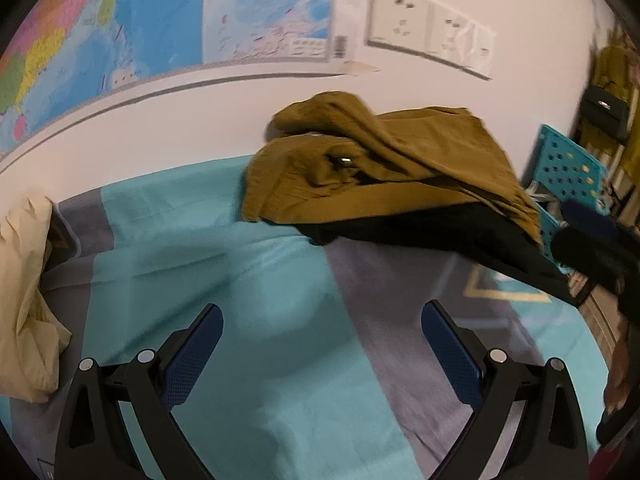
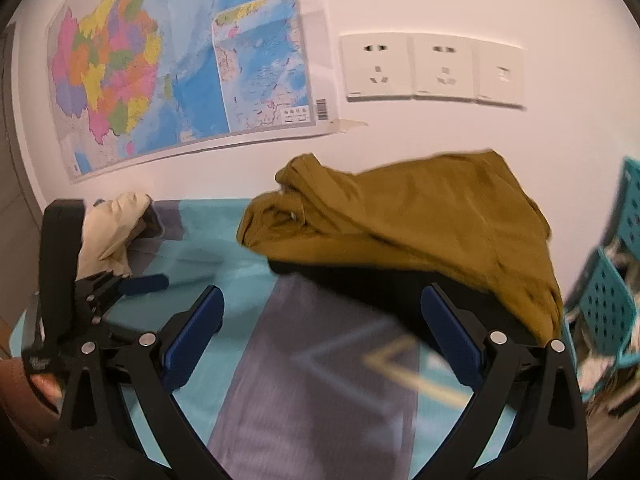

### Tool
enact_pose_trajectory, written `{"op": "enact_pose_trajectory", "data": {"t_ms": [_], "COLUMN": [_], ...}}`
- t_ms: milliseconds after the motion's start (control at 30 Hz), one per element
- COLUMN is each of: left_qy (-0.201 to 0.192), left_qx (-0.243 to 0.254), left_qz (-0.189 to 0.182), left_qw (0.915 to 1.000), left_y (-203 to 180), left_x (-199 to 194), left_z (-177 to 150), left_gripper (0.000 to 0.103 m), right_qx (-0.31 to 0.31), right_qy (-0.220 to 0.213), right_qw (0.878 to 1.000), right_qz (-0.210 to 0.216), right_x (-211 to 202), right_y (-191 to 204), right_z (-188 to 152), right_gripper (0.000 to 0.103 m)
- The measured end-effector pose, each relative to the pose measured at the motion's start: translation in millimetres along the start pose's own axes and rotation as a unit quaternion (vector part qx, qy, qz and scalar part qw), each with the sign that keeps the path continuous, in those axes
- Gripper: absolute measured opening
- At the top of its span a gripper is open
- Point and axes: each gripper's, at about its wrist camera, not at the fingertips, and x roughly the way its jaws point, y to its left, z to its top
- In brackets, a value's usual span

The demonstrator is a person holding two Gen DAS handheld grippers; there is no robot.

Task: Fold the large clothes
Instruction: 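Reach the right tool to the mustard jacket and grasp its collar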

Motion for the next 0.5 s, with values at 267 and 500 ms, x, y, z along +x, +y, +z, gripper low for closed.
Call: {"op": "enact_pose_trajectory", "data": {"t_ms": [267, 500], "left_qy": [0.006, 0.014], "left_qx": [-0.021, -0.028], "left_qz": [0.033, 0.042], "left_qw": [0.9992, 0.9986], "left_y": [26, 41], "left_x": [24, 41], "left_z": [15, 21], "left_gripper": [0.096, 0.096], "right_qx": [-0.035, -0.056], "right_qy": [0.03, 0.066], "right_qw": [0.999, 0.996], "right_qz": [0.017, 0.007], "right_x": [106, 169], "right_y": [3, 9], "right_z": [68, 88], "right_gripper": [0.075, 0.066]}}
